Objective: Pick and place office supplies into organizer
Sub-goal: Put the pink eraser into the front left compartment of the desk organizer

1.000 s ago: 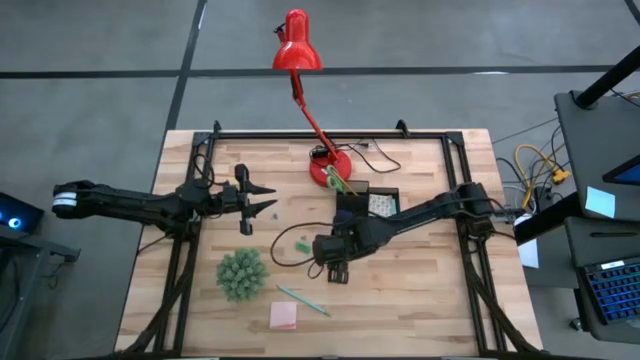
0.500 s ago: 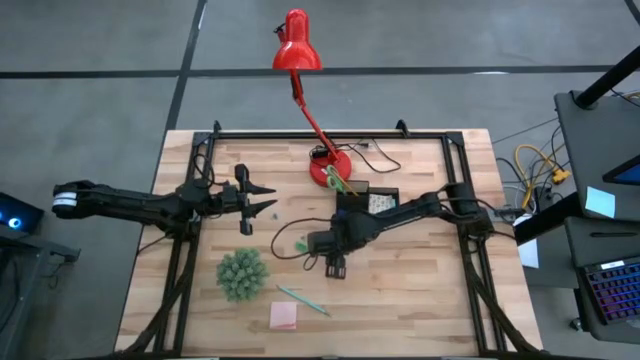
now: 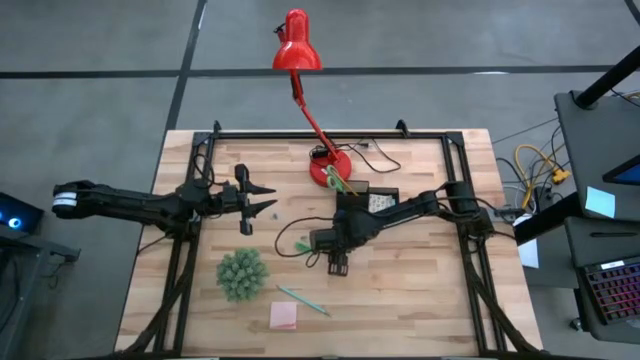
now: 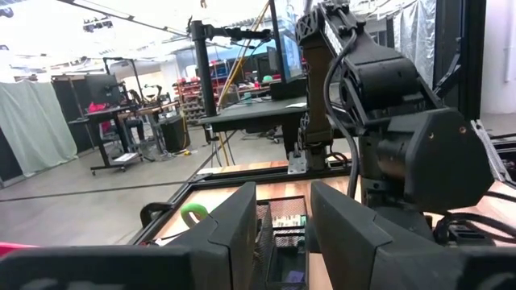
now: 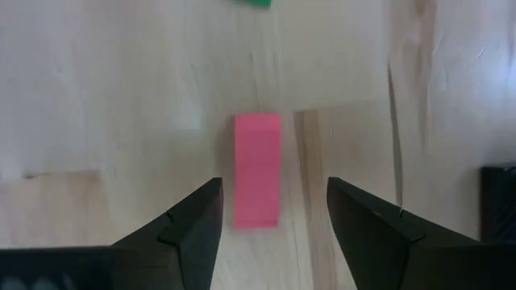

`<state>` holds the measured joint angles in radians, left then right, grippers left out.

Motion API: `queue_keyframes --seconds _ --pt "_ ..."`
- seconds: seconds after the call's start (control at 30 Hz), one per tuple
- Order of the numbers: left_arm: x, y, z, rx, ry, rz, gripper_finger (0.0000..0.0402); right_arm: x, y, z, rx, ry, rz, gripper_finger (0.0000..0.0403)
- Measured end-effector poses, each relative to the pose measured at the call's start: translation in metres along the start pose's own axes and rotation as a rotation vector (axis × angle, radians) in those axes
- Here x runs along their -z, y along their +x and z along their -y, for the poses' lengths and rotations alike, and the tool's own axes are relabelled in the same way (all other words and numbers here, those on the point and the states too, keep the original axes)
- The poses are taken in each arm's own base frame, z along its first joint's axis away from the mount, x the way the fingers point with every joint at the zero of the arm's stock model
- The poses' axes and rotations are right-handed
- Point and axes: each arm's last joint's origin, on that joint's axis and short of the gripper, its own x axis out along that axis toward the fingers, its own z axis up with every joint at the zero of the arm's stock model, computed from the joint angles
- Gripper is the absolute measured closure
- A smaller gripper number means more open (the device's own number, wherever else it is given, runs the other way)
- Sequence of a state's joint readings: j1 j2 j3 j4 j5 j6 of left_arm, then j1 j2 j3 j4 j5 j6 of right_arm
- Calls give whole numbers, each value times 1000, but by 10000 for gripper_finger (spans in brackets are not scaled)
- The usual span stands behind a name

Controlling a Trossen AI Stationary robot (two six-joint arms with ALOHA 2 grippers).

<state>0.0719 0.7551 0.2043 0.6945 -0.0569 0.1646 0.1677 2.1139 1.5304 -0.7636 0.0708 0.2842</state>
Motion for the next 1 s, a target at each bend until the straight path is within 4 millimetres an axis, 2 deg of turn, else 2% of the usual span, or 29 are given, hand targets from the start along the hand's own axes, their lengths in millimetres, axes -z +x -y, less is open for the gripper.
queue_keyframes --seconds 0.4,1.0 --pt "0 0 0 0 0 0 294 9 12 2 -41 12 1 201" --pt "0 0 0 1 0 0 294 11 14 2 -53 -21 -12 326"
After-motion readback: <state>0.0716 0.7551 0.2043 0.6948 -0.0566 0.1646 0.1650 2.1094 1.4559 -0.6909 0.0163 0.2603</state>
